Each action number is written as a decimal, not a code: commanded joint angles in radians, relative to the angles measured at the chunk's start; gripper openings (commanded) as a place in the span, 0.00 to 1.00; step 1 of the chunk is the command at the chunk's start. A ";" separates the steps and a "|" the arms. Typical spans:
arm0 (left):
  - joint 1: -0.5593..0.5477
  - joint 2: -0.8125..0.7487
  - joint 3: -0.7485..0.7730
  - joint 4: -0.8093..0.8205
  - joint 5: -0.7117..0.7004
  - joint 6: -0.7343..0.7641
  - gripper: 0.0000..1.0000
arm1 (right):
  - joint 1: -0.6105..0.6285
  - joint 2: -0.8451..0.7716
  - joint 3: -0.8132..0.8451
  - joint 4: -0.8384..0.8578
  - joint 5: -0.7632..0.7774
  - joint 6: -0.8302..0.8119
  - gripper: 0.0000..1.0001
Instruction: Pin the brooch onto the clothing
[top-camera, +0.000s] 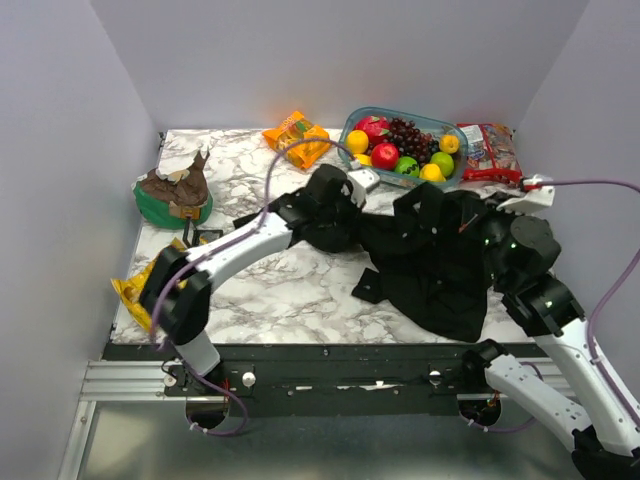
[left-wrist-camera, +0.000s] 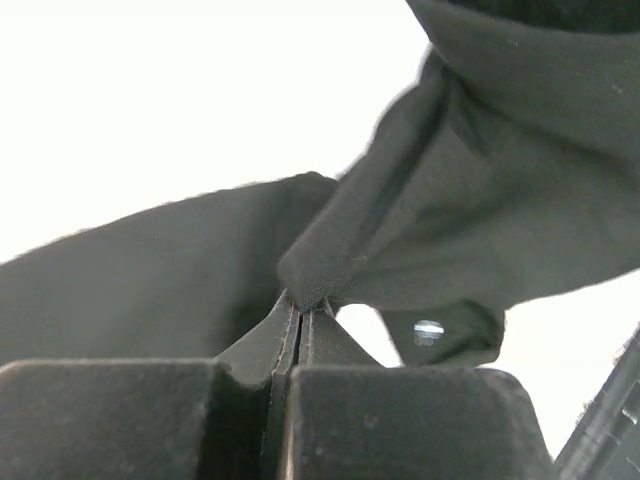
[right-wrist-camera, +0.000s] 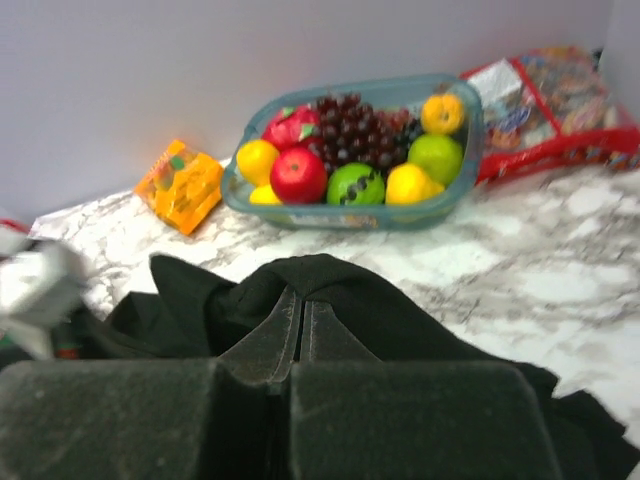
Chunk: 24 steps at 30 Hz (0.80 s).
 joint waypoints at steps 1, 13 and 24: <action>-0.001 -0.306 0.025 -0.025 -0.381 0.085 0.00 | -0.004 0.012 0.201 0.025 0.038 -0.152 0.01; -0.008 -0.591 0.368 -0.072 -0.389 0.217 0.00 | -0.004 0.089 0.609 0.147 -0.234 -0.490 0.01; -0.017 -0.643 0.615 -0.154 -0.250 0.187 0.00 | -0.004 0.144 0.882 0.114 -0.524 -0.519 0.01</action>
